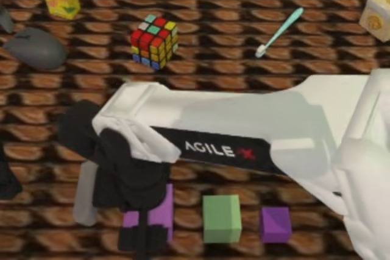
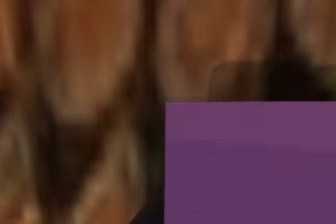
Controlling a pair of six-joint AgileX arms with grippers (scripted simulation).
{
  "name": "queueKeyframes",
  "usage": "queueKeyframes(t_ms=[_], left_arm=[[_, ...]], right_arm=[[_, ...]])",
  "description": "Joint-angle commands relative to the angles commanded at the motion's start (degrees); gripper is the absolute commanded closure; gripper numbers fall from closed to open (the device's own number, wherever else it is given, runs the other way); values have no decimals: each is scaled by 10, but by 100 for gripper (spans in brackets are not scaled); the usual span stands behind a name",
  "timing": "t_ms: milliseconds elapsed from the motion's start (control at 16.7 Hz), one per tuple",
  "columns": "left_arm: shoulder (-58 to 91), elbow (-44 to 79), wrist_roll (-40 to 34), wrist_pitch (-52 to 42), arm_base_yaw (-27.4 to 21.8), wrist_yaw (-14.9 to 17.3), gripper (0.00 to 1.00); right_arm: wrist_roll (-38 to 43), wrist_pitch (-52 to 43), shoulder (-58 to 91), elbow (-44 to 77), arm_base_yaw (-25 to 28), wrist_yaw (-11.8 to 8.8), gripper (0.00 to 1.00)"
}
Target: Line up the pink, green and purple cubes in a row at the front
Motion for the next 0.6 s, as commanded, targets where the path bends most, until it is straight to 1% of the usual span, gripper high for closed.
queueKeyframes(t_ms=[300, 600], left_arm=[[0, 0, 0, 0, 0, 0, 0], [0, 0, 0, 0, 0, 0, 0]], right_arm=[[0, 11, 4, -10, 1, 0, 100], [0, 11, 4, -10, 1, 0, 62]])
